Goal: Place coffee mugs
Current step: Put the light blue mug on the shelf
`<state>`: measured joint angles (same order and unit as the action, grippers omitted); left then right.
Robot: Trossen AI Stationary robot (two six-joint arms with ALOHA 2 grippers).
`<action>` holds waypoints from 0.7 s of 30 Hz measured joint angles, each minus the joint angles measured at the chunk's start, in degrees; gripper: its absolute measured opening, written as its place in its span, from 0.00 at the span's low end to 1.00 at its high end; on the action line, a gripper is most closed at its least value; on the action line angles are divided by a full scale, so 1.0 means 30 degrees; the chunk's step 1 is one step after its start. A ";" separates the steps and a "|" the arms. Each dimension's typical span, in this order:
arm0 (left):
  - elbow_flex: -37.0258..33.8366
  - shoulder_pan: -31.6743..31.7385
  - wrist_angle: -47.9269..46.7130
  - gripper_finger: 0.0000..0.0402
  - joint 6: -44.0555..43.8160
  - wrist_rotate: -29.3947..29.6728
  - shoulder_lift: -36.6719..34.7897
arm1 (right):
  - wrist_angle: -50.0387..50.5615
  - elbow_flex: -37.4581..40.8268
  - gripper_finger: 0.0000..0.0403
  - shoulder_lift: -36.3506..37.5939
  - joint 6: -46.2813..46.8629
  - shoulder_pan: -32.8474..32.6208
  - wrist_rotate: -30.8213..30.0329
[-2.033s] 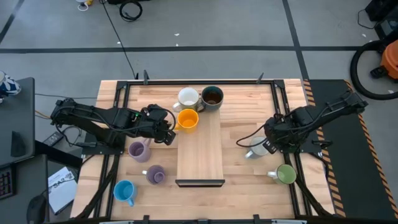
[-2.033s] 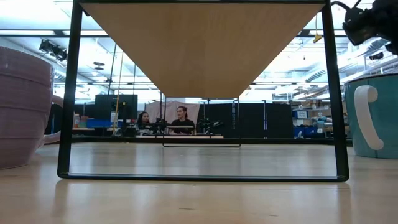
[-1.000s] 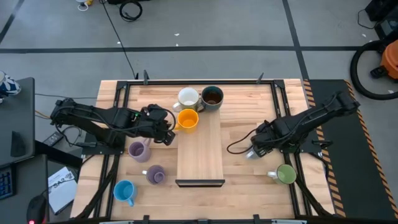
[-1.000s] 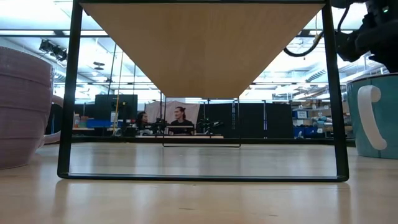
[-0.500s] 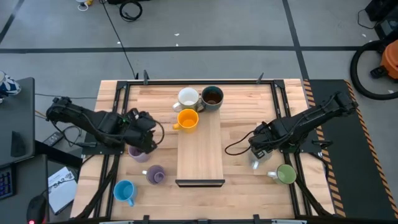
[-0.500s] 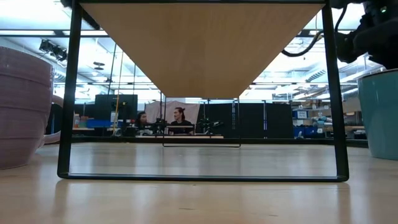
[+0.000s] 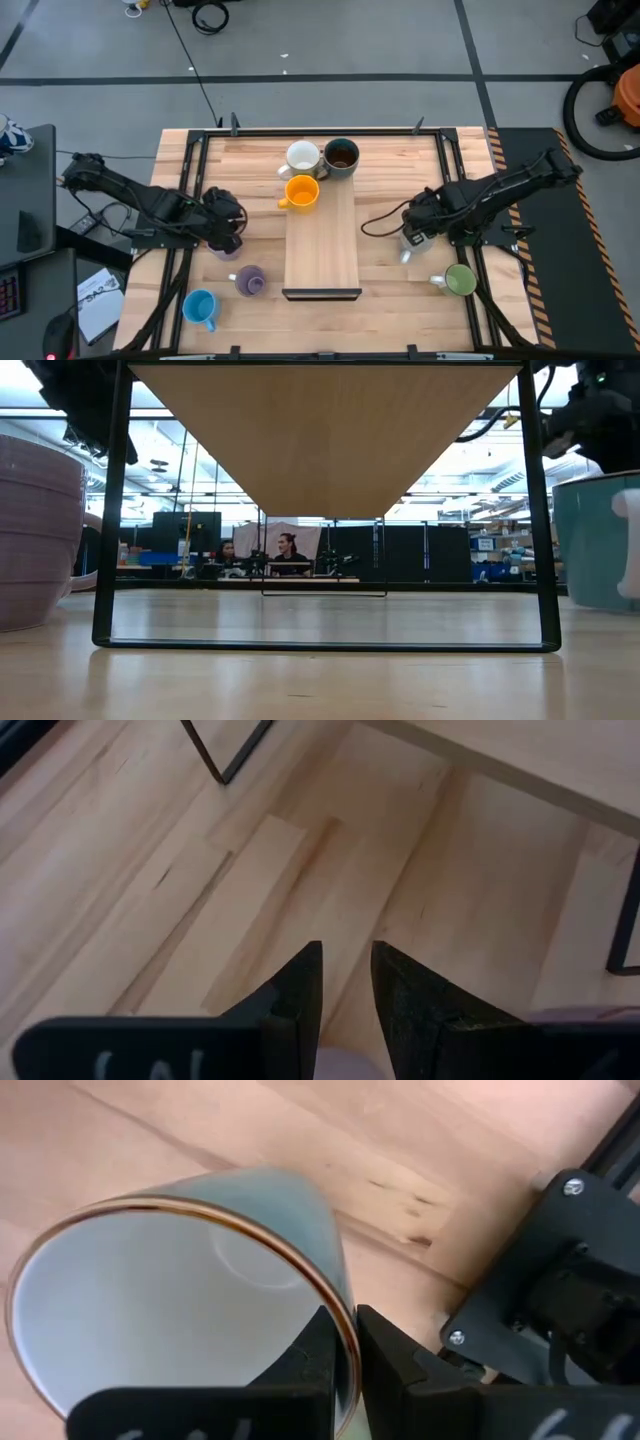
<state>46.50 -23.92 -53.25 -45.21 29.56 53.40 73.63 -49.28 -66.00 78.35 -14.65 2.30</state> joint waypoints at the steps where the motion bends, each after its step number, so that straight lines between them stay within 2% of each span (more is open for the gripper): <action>1: -0.0089 0.0000 0.0062 0.23 -0.0034 0.0066 -0.0143 | -0.0002 -0.0020 0.07 0.0063 -0.0145 0.0164 0.0178; 10: -0.0130 0.0000 0.0274 0.23 0.0299 0.0873 -0.0340 | 0.0600 -0.2208 0.07 0.0147 -0.2348 0.1637 0.0644; 21: -0.0137 0.0000 0.1653 0.23 0.1463 0.1296 -0.0333 | 0.3802 -0.7551 0.07 0.0094 -0.3689 0.3261 0.0754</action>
<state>46.09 -23.92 -48.29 -40.82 33.45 52.40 85.03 -71.93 -65.72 67.29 -4.87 4.56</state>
